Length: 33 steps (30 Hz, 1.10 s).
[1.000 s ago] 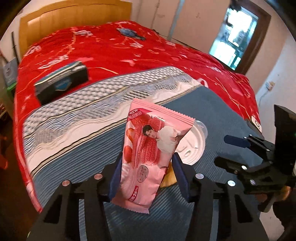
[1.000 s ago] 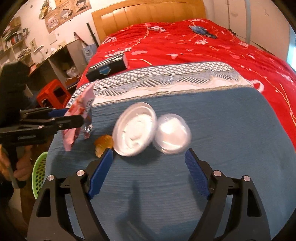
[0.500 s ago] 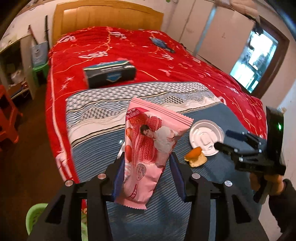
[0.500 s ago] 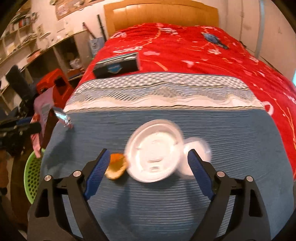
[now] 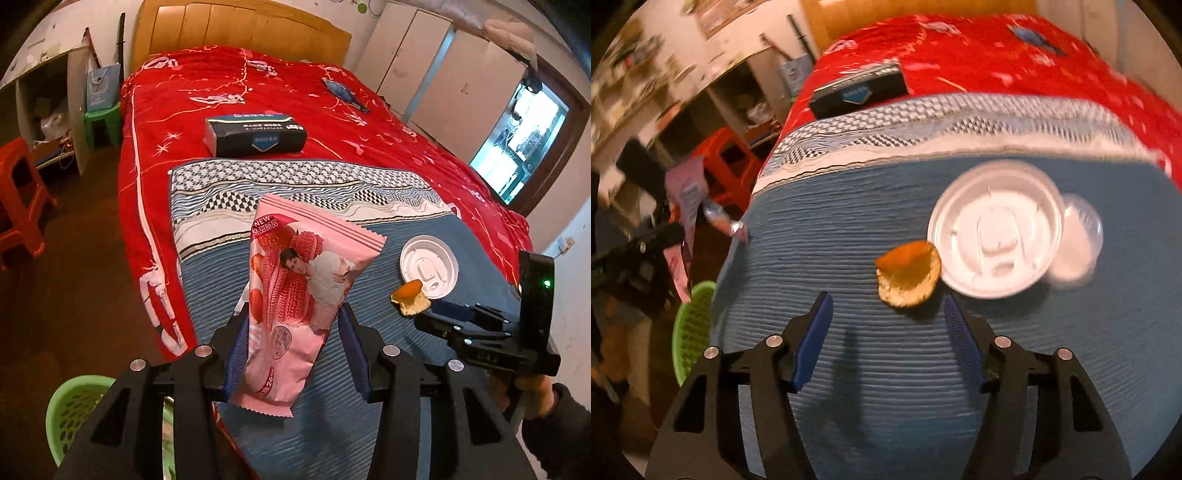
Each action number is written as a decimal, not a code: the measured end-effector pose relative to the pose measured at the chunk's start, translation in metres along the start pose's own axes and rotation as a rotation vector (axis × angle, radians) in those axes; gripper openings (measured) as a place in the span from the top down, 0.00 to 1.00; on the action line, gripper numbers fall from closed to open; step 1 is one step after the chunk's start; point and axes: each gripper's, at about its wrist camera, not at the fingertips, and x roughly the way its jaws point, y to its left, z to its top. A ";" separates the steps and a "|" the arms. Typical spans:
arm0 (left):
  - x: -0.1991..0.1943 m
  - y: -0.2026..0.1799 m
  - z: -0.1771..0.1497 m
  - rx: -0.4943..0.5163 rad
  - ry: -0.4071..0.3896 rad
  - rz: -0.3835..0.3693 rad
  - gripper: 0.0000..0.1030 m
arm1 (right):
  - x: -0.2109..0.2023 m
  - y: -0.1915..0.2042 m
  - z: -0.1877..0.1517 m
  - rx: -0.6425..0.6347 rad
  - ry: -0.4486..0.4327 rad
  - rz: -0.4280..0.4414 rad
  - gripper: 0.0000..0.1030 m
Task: Collect trash
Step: 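Grasp the bread crust with the right tool, then carry the wrapper and crust to the basket and open both tools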
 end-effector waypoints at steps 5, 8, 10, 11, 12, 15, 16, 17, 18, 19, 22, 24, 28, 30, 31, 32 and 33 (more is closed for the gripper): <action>-0.007 0.006 -0.007 -0.008 -0.007 0.001 0.56 | 0.015 -0.003 0.006 0.119 -0.003 -0.009 0.39; -0.011 0.012 -0.011 -0.016 -0.008 0.007 0.56 | 0.024 -0.009 0.010 0.221 -0.011 -0.006 0.39; -0.015 0.017 -0.016 -0.022 -0.009 0.020 0.56 | 0.027 -0.011 0.011 0.262 -0.019 -0.019 0.46; -0.018 0.019 -0.019 -0.023 -0.011 0.029 0.56 | 0.028 -0.011 0.012 0.279 -0.029 -0.039 0.50; -0.020 0.022 -0.021 -0.022 -0.012 0.037 0.56 | 0.029 -0.011 0.012 0.285 -0.035 -0.047 0.58; -0.030 0.031 -0.033 -0.034 -0.017 0.059 0.56 | 0.028 -0.012 0.010 0.285 -0.047 -0.068 0.66; -0.034 0.034 -0.036 -0.038 -0.020 0.066 0.56 | 0.025 -0.010 0.009 0.272 -0.054 -0.073 0.69; -0.039 0.037 -0.041 -0.043 -0.024 0.078 0.56 | 0.021 -0.006 0.008 0.250 -0.064 -0.076 0.70; -0.044 0.041 -0.047 -0.051 -0.028 0.091 0.56 | 0.017 -0.005 0.006 0.229 -0.071 -0.073 0.72; -0.048 0.045 -0.050 -0.058 -0.030 0.098 0.56 | 0.014 -0.003 0.006 0.211 -0.078 -0.072 0.73; -0.062 0.060 -0.066 -0.098 -0.036 0.121 0.56 | 0.005 0.007 0.002 0.143 -0.100 -0.071 0.74; -0.070 0.069 -0.078 -0.121 -0.036 0.146 0.56 | -0.006 0.017 -0.003 0.096 -0.108 -0.057 0.74; -0.081 0.086 -0.106 -0.147 -0.006 0.234 0.56 | -0.017 0.039 -0.012 0.047 -0.100 -0.010 0.74; -0.083 0.094 -0.118 -0.162 0.014 0.278 0.56 | -0.022 0.054 -0.017 0.009 -0.089 0.022 0.74; -0.085 0.100 -0.125 -0.177 0.022 0.295 0.56 | -0.023 0.060 -0.018 -0.003 -0.086 0.033 0.74; -0.087 0.106 -0.129 -0.190 0.031 0.313 0.56 | -0.024 0.066 -0.019 -0.013 -0.083 0.043 0.74; -0.088 0.111 -0.133 -0.198 0.039 0.329 0.56 | -0.026 0.074 -0.020 -0.026 -0.078 0.060 0.74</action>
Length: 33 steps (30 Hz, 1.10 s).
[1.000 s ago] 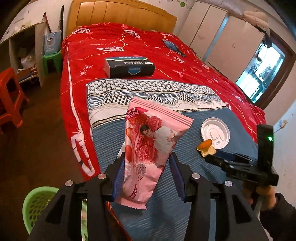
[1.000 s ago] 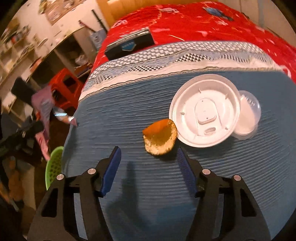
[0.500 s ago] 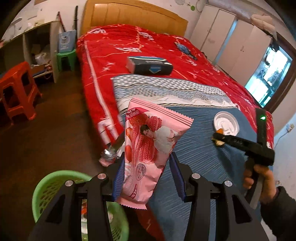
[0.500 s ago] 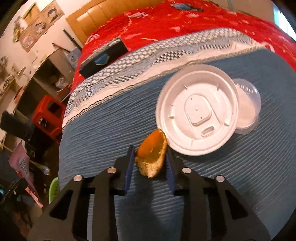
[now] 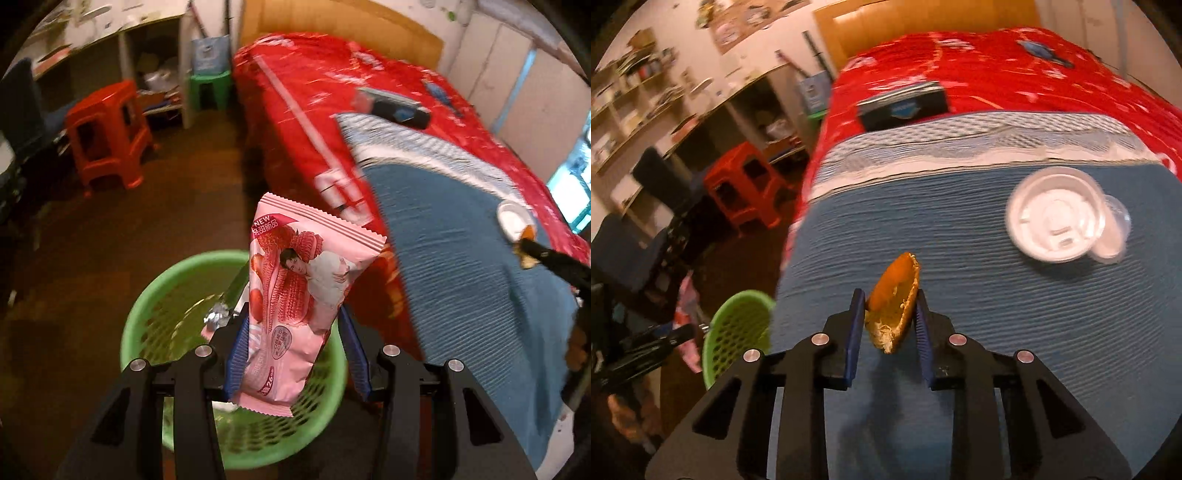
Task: Collect trash
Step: 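Carry the wrapper and crust to the basket and open both tools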
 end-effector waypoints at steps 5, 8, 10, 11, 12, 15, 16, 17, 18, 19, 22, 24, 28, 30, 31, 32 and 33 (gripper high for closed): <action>-0.001 0.028 -0.016 -0.051 0.027 0.060 0.56 | 0.000 0.038 -0.003 -0.059 0.027 0.063 0.74; -0.005 0.039 -0.025 -0.060 0.029 0.101 0.54 | 0.001 0.062 -0.007 -0.098 0.041 0.095 0.74; -0.008 0.043 -0.029 -0.067 0.025 0.130 0.46 | 0.004 0.078 -0.011 -0.123 0.054 0.117 0.74; -0.010 0.045 -0.031 -0.070 0.019 0.139 0.45 | 0.005 0.084 -0.012 -0.129 0.060 0.127 0.74; -0.012 0.047 -0.032 -0.073 0.015 0.142 0.45 | 0.007 0.093 -0.014 -0.137 0.070 0.145 0.74; -0.018 0.054 -0.038 -0.089 0.002 0.155 0.41 | 0.010 0.111 -0.016 -0.151 0.087 0.173 0.74; -0.021 0.057 -0.039 -0.096 -0.002 0.157 0.39 | 0.012 0.119 -0.018 -0.157 0.096 0.186 0.74; -0.025 0.060 -0.042 -0.105 -0.008 0.162 0.38 | 0.014 0.128 -0.020 -0.168 0.105 0.199 0.74; -0.027 0.062 -0.043 -0.110 -0.011 0.167 0.36 | 0.015 0.132 -0.021 -0.175 0.109 0.205 0.74; -0.030 0.064 -0.045 -0.114 -0.016 0.172 0.35 | 0.017 0.140 -0.022 -0.188 0.115 0.213 0.74; -0.038 0.067 -0.049 -0.116 -0.032 0.178 0.32 | 0.023 0.160 -0.027 -0.213 0.136 0.234 0.74; -0.043 0.069 -0.051 -0.113 -0.044 0.188 0.27 | 0.028 0.169 -0.029 -0.225 0.149 0.245 0.74; -0.053 0.072 -0.055 -0.108 -0.064 0.191 0.26 | 0.038 0.189 -0.032 -0.240 0.179 0.267 0.74; -0.057 0.073 -0.058 -0.103 -0.071 0.202 0.26 | 0.044 0.201 -0.033 -0.245 0.199 0.281 0.73; -0.059 0.074 -0.058 -0.102 -0.073 0.205 0.25 | 0.046 0.204 -0.035 -0.245 0.207 0.288 0.72; -0.061 0.075 -0.060 -0.104 -0.077 0.205 0.24 | 0.049 0.209 -0.036 -0.245 0.216 0.295 0.72; -0.062 0.075 -0.060 -0.106 -0.078 0.205 0.24 | 0.052 0.215 -0.037 -0.247 0.225 0.303 0.72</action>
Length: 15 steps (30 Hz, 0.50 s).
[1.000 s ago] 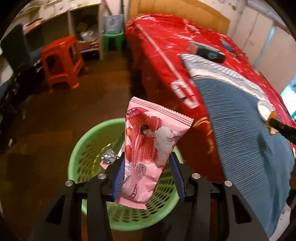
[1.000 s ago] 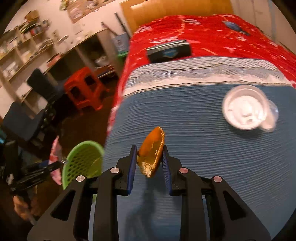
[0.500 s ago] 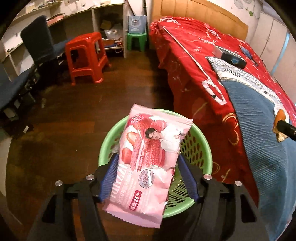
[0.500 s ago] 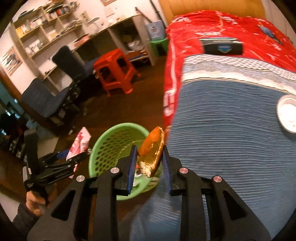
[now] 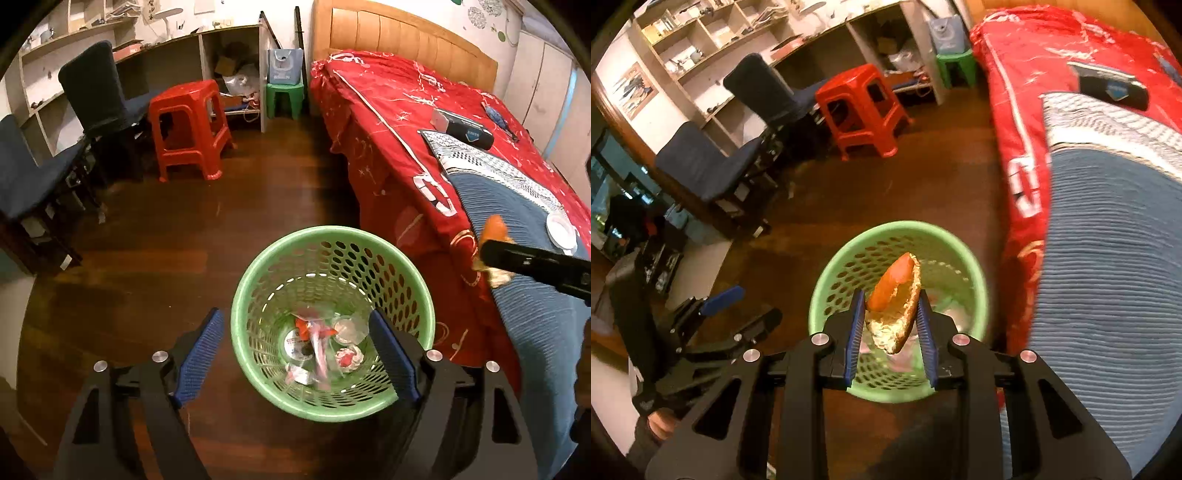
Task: Collect trash
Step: 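Carry the wrapper and crust to the basket and open both tools, then move the right tool to the clear dome lid and grasp it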
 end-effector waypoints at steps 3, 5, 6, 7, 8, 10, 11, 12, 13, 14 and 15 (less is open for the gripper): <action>-0.005 0.003 -0.003 -0.002 -0.005 0.006 0.24 | 0.008 0.010 0.000 -0.009 0.014 0.014 0.69; -0.007 0.004 -0.005 0.003 -0.008 0.017 0.23 | 0.010 0.015 0.000 -0.010 0.018 0.025 0.61; -0.008 0.004 -0.006 0.007 -0.010 0.021 0.23 | 0.010 0.017 -0.001 -0.011 0.014 0.036 0.55; -0.010 0.003 -0.007 0.010 -0.012 0.025 0.23 | 0.010 0.018 -0.002 -0.013 0.009 0.035 0.54; -0.011 0.002 -0.007 0.014 -0.013 0.028 0.23 | 0.009 0.019 -0.002 -0.017 0.006 0.033 0.54; -0.013 -0.001 -0.007 0.028 -0.021 0.034 0.23 | 0.007 0.018 -0.003 -0.018 0.003 0.033 0.54; -0.015 -0.003 -0.007 0.037 -0.026 0.038 0.23 | 0.004 0.017 -0.003 -0.016 -0.002 0.032 0.54; -0.016 -0.005 -0.006 0.044 -0.029 0.042 0.23 | 0.003 0.016 -0.003 -0.015 -0.005 0.030 0.53; -0.018 -0.008 -0.005 0.053 -0.033 0.044 0.22 | -0.001 0.013 -0.004 -0.012 -0.013 0.027 0.50; -0.020 -0.012 -0.004 0.065 -0.041 0.044 0.21 | -0.004 0.011 -0.004 -0.009 -0.019 0.023 0.49; -0.022 -0.015 -0.003 0.072 -0.045 0.044 0.21 | -0.011 0.005 -0.005 -0.005 -0.031 0.012 0.47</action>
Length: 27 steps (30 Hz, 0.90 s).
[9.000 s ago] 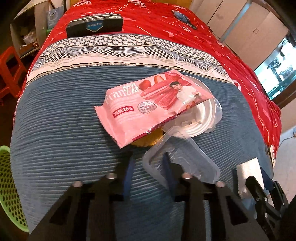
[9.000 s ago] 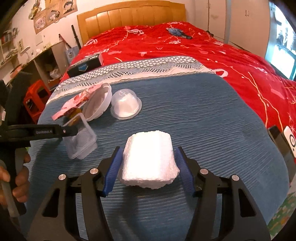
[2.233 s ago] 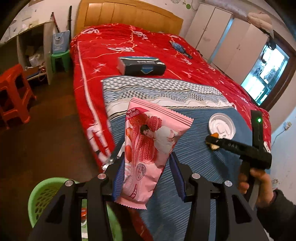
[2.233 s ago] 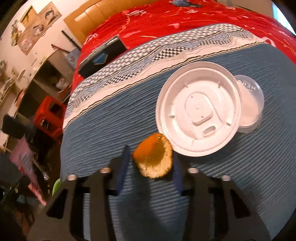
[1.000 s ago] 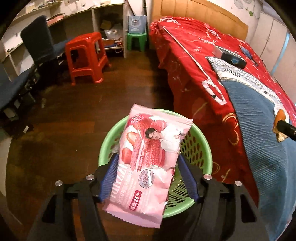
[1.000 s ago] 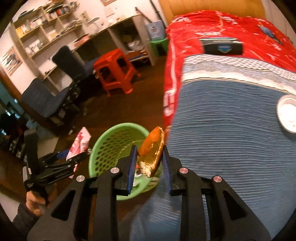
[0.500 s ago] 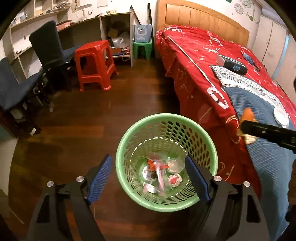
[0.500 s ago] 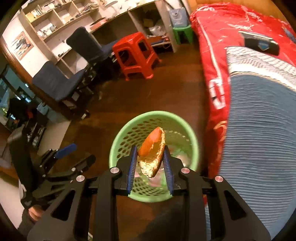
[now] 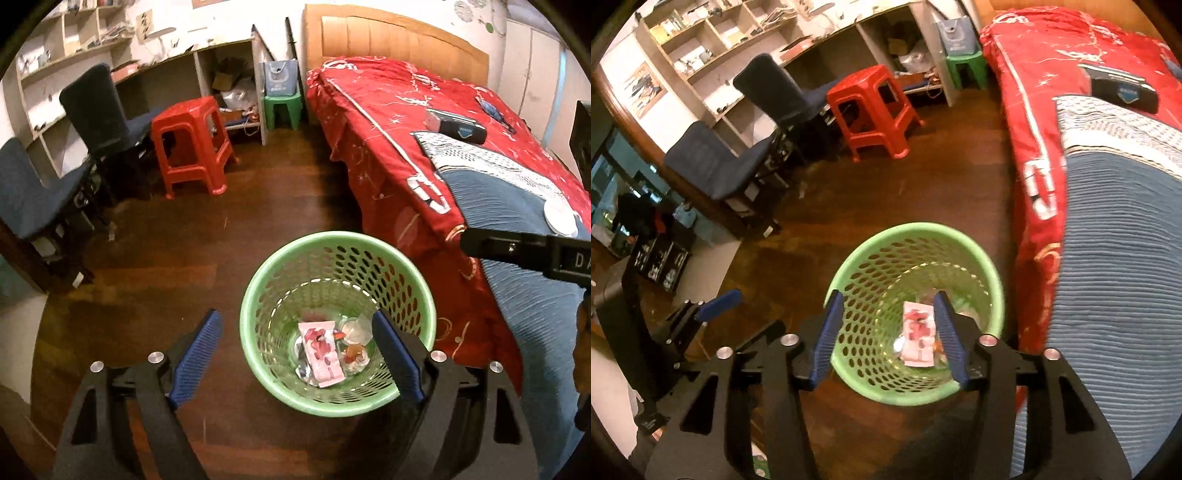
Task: Collect trash
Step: 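Move the right tool to the clear dome lid and grasp it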
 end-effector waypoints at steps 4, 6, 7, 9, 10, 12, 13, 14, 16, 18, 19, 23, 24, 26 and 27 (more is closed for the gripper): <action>-0.005 -0.016 0.007 0.041 -0.020 0.000 0.20 | -0.022 -0.019 -0.003 0.005 -0.035 -0.037 0.41; -0.008 -0.027 0.011 0.064 -0.030 -0.006 0.20 | -0.037 -0.031 -0.006 0.005 -0.063 -0.067 0.39; -0.010 -0.034 0.014 0.078 -0.036 -0.010 0.20 | -0.043 -0.036 -0.006 0.006 -0.071 -0.079 0.38; -0.012 -0.044 0.017 0.097 -0.044 -0.015 0.20 | -0.054 -0.049 -0.007 0.014 -0.090 -0.103 0.35; -0.013 -0.051 0.020 0.110 -0.050 -0.018 0.20 | -0.062 -0.058 -0.008 0.025 -0.103 -0.116 0.34; -0.016 -0.062 0.024 0.130 -0.060 -0.028 0.19 | -0.077 -0.075 -0.011 0.049 -0.125 -0.140 0.33; -0.016 -0.067 0.026 0.138 -0.063 -0.033 0.18 | -0.081 -0.080 -0.013 0.058 -0.132 -0.148 0.32; -0.018 -0.075 0.029 0.152 -0.069 -0.040 0.18 | -0.089 -0.090 -0.015 0.072 -0.144 -0.162 0.31; -0.019 -0.087 0.033 0.171 -0.077 -0.053 0.18 | -0.100 -0.104 -0.019 0.092 -0.159 -0.185 0.30; -0.019 -0.099 0.037 0.188 -0.081 -0.066 0.17 | -0.113 -0.119 -0.023 0.111 -0.173 -0.211 0.29; -0.019 -0.107 0.040 0.199 -0.083 -0.075 0.17 | -0.121 -0.129 -0.027 0.124 -0.181 -0.229 0.29; -0.018 -0.138 0.050 0.234 -0.089 -0.114 0.15 | -0.146 -0.159 -0.038 0.160 -0.206 -0.287 0.27; -0.018 -0.147 0.053 0.238 -0.088 -0.129 0.15 | -0.152 -0.165 -0.041 0.168 -0.212 -0.300 0.27; -0.017 -0.159 0.058 0.244 -0.084 -0.159 0.15 | -0.166 -0.184 -0.049 0.190 -0.223 -0.343 0.27; -0.016 -0.168 0.062 0.249 -0.081 -0.176 0.14 | -0.172 -0.194 -0.053 0.206 -0.227 -0.362 0.25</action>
